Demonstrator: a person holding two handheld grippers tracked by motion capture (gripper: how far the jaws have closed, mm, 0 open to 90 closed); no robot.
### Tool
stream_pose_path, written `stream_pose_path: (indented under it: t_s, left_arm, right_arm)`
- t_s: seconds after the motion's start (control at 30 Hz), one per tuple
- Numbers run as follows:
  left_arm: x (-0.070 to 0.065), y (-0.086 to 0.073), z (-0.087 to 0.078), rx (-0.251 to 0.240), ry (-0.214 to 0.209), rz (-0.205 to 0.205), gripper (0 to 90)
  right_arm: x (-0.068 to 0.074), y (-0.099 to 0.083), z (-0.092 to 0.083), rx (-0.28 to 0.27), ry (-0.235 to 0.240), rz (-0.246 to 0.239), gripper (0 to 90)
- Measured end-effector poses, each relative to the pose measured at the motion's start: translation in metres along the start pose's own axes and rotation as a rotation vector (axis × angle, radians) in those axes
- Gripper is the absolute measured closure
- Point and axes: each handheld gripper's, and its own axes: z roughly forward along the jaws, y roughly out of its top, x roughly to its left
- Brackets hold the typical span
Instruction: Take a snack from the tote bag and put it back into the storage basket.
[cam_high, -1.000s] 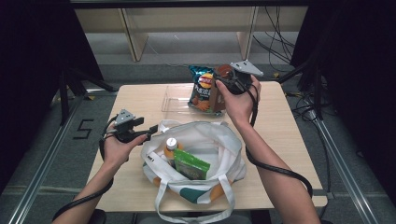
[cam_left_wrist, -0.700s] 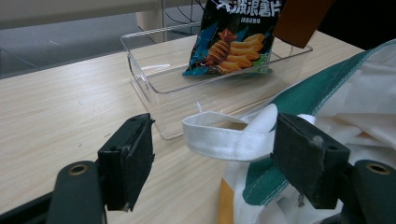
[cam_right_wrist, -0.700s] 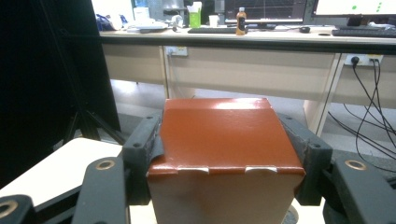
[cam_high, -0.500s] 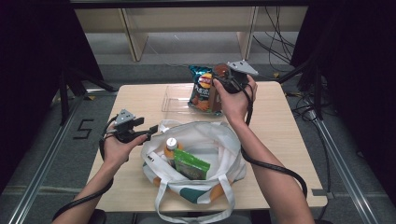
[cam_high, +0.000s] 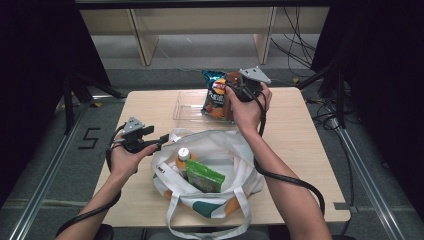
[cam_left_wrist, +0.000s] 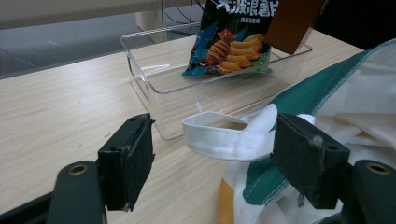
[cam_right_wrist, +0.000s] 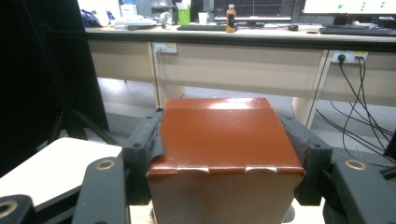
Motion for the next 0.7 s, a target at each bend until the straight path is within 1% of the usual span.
stream_pose_path:
  t_s: [0.1,0.13,0.17,0.27,0.3,0.33,0.37,0.47,0.5,0.53,0.6,0.63,0.67,0.7]
  left_arm:
    - [0.0001,0.0001,0.0,0.003,-0.002,0.003,28.3]
    - [0.0002,0.0001,0.0,0.002,-0.002,0.004,28.3]
    - [-0.0001,0.0,0.0003,-0.001,-0.003,-0.001,28.3]
    - [0.0,0.0,0.0002,-0.001,-0.003,0.0,28.3]
    - [0.0002,0.0001,-0.0001,0.003,-0.002,0.004,28.3]
    - [0.0002,0.0001,0.0,0.003,-0.002,0.004,28.3]
    - [0.0002,0.0001,-0.0001,0.003,-0.002,0.004,28.3]
    - [0.0002,0.0003,-0.0006,0.001,0.001,0.004,28.3]
    - [0.0004,0.0002,-0.0006,0.002,0.003,0.002,28.3]
    - [0.0007,0.0,-0.0003,0.0,0.001,0.001,28.3]
    - [0.0006,0.0,-0.0007,0.003,0.005,0.002,28.3]
    - [0.0008,-0.0001,-0.0004,0.001,-0.002,0.001,28.3]
    - [0.0008,-0.0001,-0.0004,0.001,-0.001,0.002,28.3]
    - [0.0008,0.0,-0.0003,0.001,-0.001,0.001,28.3]
  right_arm:
    - [-0.0003,-0.0007,0.001,0.002,-0.006,0.002,39.7]
    - [0.0006,-0.001,0.0008,0.011,-0.009,0.005,39.7]
    - [0.0,-0.0015,0.0011,0.007,-0.009,-0.004,39.7]
    - [0.0004,-0.0014,0.0013,0.008,-0.017,0.002,39.7]
    - [0.001,-0.0009,0.0015,0.013,-0.018,0.018,39.7]
    - [0.0008,-0.0009,0.0025,0.009,-0.022,0.02,39.7]
    - [-0.0008,-0.0009,0.0034,0.003,-0.025,0.004,39.7]
    - [-0.001,-0.001,0.0043,0.003,-0.031,0.013,39.7]
    - [-0.0014,-0.0005,0.0048,0.005,-0.034,0.009,39.7]
    - [0.0001,-0.0005,0.0049,0.011,-0.041,0.034,39.7]
    - [0.0009,-0.0005,0.0061,0.009,-0.047,0.042,39.7]
    - [-0.0008,-0.0003,0.0068,0.007,-0.048,0.025,39.7]
    - [-0.0007,0.0,0.0072,0.011,-0.05,0.037,39.7]
    - [-0.0015,0.0001,0.0082,0.004,-0.05,0.028,39.7]
